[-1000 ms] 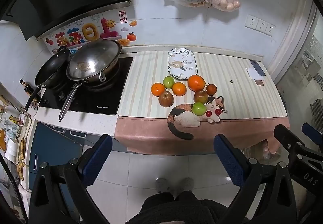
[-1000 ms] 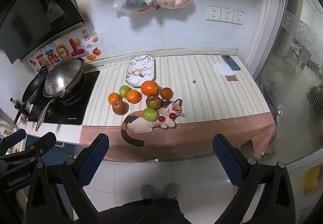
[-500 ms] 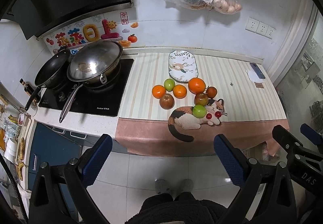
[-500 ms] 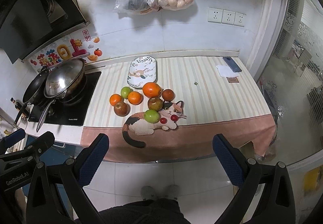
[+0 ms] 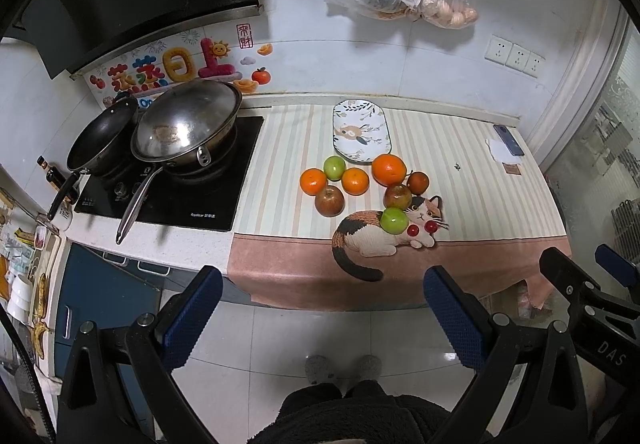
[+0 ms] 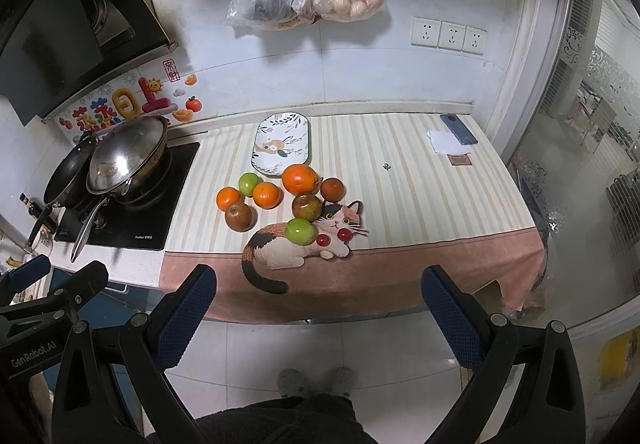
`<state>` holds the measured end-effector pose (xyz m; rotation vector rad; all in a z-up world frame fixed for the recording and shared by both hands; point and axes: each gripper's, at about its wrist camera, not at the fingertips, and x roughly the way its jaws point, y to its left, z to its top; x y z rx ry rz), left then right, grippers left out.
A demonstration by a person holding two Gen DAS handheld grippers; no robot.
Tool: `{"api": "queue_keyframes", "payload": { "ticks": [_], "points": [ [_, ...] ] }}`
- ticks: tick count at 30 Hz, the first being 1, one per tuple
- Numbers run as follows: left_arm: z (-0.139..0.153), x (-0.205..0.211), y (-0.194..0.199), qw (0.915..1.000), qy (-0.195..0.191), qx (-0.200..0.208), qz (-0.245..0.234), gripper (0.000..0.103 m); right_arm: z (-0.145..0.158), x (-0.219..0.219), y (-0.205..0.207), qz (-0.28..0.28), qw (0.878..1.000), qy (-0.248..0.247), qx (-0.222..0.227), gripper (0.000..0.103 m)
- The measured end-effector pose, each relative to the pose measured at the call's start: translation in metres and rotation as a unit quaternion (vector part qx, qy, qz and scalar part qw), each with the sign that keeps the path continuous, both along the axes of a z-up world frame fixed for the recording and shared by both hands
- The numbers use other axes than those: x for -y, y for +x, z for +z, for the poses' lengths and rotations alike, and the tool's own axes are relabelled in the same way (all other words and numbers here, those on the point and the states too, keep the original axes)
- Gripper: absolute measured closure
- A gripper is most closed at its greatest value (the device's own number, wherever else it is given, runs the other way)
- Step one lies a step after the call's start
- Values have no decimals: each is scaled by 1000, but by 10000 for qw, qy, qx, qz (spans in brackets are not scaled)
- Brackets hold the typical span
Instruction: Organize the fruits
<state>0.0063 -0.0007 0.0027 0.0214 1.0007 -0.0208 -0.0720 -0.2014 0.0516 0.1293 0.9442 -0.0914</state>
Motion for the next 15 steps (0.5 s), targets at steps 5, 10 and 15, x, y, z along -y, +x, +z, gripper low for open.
{"api": "queue_keyframes", "payload": {
  "ticks": [5,10,15],
  "points": [
    [0,3,0,10000,13,-2,5,0,1,0,-1,9,10000,12,4,0],
    [3,8,1,10000,28,7,0,0,1,-1,0,12,10000,15,-3,0],
    [4,8,0,10000,14,9,11,0,1,-1,0,9,10000,12,-1,0]
  ]
}}
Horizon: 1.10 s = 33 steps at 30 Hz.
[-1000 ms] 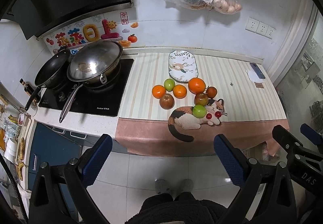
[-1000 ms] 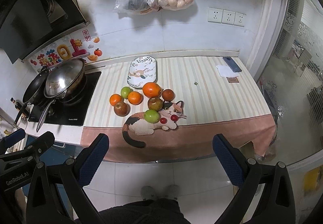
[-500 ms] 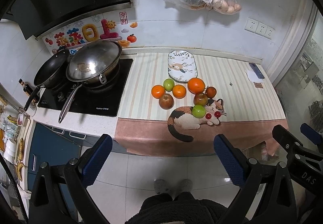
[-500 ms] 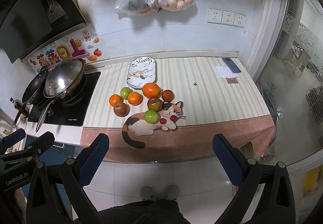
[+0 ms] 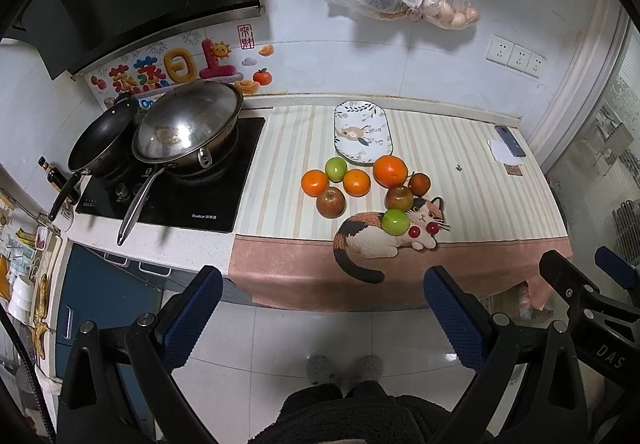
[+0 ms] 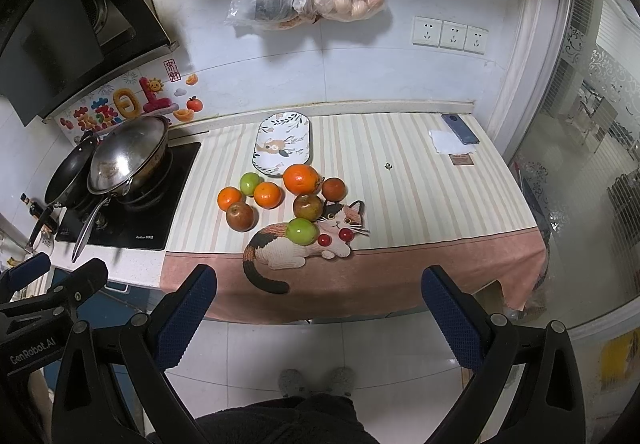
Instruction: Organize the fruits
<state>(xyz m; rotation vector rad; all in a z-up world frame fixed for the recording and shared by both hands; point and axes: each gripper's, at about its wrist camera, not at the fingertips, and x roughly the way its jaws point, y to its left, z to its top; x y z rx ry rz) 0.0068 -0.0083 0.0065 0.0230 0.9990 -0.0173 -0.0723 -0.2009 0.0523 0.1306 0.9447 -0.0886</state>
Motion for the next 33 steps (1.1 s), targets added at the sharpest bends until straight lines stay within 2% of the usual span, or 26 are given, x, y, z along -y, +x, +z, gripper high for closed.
{"api": "queue_keyframes", "payload": {
  "ticks": [25,33],
  "points": [
    [4,-3,5,10000,-14,21,6,0,-2,-4,5,-4,10000,30,19,0],
    [-8,-29,59,9997,-78,92,235,0,-15,6,36,-414,9984,381,88,0]
  ]
}}
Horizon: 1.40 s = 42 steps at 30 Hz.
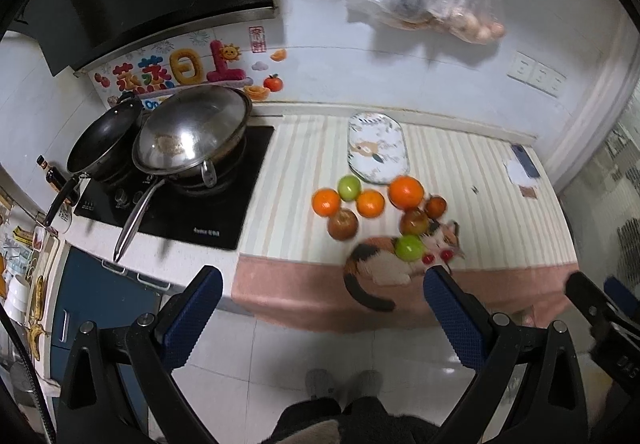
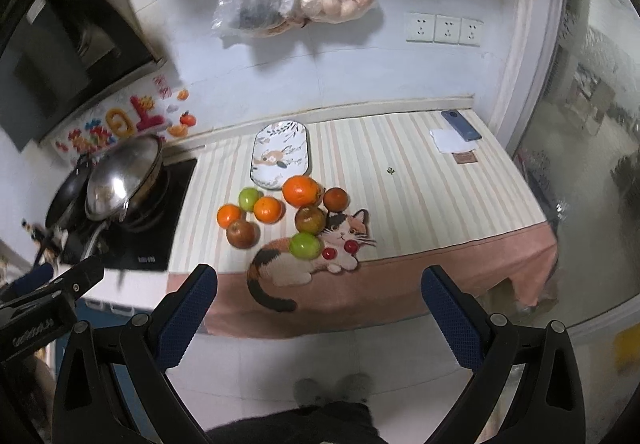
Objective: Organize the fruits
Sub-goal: 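Grasp the brown round fruit with the left gripper while the right gripper grasps a large orange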
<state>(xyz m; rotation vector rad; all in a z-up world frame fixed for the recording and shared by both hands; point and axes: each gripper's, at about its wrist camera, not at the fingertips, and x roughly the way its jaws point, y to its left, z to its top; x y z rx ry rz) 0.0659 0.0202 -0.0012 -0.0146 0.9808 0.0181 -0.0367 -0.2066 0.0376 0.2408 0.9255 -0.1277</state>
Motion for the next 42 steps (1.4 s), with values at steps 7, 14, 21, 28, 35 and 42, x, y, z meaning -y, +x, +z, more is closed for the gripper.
{"api": "queue_keyframes", "payload": {
  "ticks": [7,14,21,28,35,42],
  "points": [
    [-33,-20,66,10000,42,-41,43,0,-34,8,54,-214,9987,459,-85,0],
    [-97,-26,141,9952,-135,-955,158,0,-102,18,148,42,9945,766,-708,0],
    [-203,-10,204,9726,-568,-2184,567,2,-183,33,267,611,9811,1047,-1508,0],
    [-282,4,237,9392,-1053,-3103,1028,6,-268,22,374,1402,9559,909,-2413,0],
    [-322,7,251,9169,-1348,-3506,1349,6,-336,-4,425,2161,9174,815,-3241,1],
    [-330,13,259,9153,-1296,-3561,1364,25,-364,-31,438,2570,8923,682,-3649,1]
  ]
}}
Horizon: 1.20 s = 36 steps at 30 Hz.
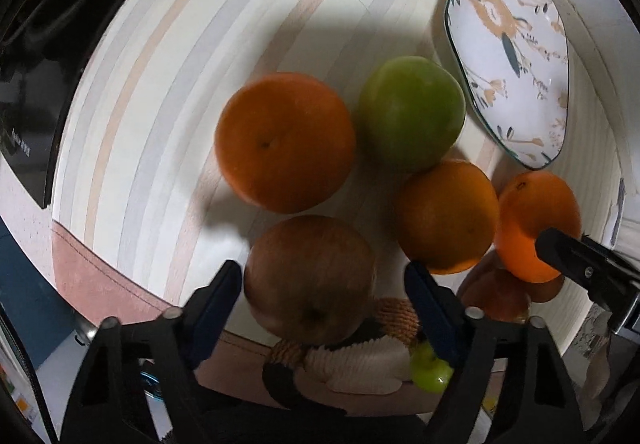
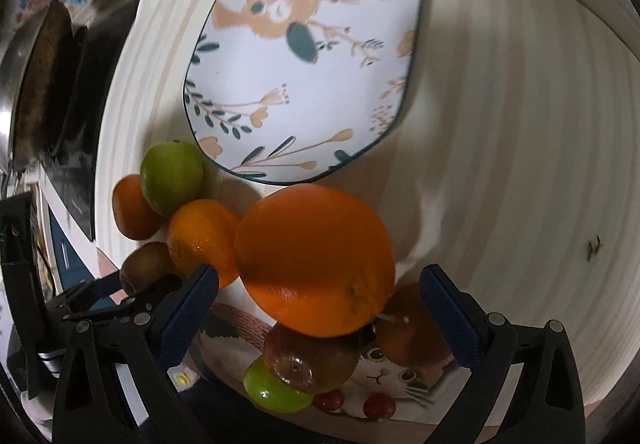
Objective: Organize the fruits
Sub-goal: 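Grasp the brown round fruit with the left gripper while the right gripper grasps a large orange, then carry both fruits to the floral plate and open both grippers to release them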
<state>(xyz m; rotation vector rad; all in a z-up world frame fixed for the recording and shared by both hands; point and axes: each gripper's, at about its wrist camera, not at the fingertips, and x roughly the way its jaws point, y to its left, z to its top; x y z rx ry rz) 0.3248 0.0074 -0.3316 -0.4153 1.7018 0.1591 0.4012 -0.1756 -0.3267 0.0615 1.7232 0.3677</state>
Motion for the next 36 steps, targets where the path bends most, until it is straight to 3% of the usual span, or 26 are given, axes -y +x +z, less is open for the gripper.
{"api": "queue_keyframes", "payload": {
  "ticks": [4,10,15,23,29,32,36],
  "points": [
    [-4,3,0,9998,171,-32,-106,39,-16,-13,2,151,9997,-138,-152,3],
    [-2,5,-1,9997,189,69,-133,39,-27,-25,-2,256,9991,-291,-191,16],
    [7,18,-6,9986,407,175,-300,39,-26,-25,-4,249,9993,-285,-81,17],
    [65,47,5,9946,620,590,-592,39,-7,-7,-12,-39,9994,-293,164,18],
    [110,62,24,9915,484,958,-739,39,18,15,-14,-470,9984,3,300,18],
    [113,59,38,9891,328,1179,-822,39,36,27,-8,-670,9968,163,404,18],
    [124,54,87,9848,184,1438,-956,39,63,43,19,-936,9925,373,685,18]
  ]
}}
